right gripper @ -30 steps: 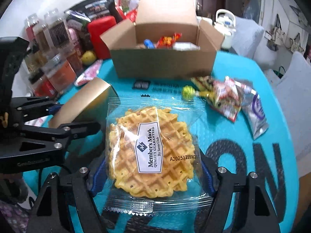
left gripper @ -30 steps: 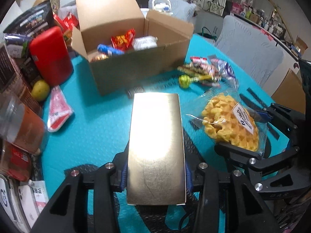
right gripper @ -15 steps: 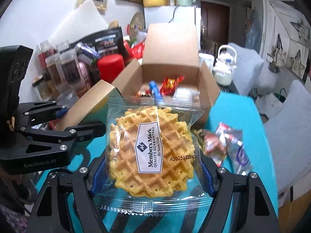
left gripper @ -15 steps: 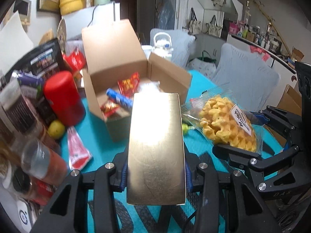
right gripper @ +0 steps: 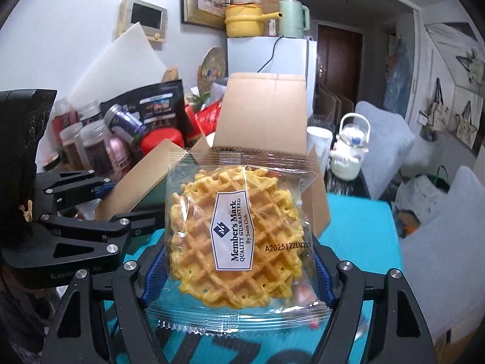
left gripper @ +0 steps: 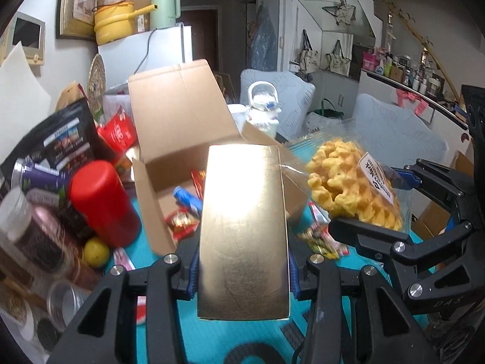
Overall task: Organize snacks
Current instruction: 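Lift the gold box and waffle packet and carry them over the box, then lower the gold box and waffle into the box and open both grippers, then withdraw both grippers from the box toward the lollipop and silver packets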
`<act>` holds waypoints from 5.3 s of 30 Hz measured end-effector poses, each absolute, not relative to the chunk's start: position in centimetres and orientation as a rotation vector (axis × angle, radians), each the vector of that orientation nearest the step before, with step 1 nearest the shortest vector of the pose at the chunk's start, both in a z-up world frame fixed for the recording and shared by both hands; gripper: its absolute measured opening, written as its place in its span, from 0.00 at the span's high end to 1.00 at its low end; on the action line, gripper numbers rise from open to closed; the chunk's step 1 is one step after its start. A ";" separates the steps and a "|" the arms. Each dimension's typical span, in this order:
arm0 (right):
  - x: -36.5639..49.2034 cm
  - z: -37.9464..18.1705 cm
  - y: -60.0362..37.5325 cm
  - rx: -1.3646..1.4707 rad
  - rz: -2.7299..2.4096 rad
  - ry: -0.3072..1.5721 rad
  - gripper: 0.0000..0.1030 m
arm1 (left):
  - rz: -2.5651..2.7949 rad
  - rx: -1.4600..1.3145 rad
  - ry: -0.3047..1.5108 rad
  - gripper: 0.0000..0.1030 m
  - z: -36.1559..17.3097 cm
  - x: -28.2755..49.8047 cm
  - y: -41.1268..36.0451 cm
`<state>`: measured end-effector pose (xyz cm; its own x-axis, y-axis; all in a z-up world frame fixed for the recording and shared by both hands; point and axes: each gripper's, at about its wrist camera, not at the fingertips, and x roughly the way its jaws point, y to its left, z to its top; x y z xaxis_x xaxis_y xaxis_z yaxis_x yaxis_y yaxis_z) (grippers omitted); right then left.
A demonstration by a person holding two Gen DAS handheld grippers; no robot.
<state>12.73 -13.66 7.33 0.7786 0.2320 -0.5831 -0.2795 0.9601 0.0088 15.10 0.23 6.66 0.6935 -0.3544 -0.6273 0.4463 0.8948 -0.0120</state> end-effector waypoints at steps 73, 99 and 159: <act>35.9 -2.2 -15.8 -0.009 0.246 0.878 0.16 | -0.121 0.237 1.014 0.52 -5.7 39.4 -2.8; 26.0 9.2 -16.8 -0.023 0.212 0.633 0.16 | -0.150 0.167 0.733 0.46 8.1 29.0 -2.6; 6.4 -2.3 -24.4 0.133 0.054 0.753 0.16 | -0.461 0.217 0.891 0.33 -2.2 12.7 -8.2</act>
<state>6.38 -24.39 -2.26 0.7287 0.0969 -0.6780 -0.0017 0.9902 0.1397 12.67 -8.23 -2.19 0.5395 -0.2954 -0.7885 0.4722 0.8814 -0.0072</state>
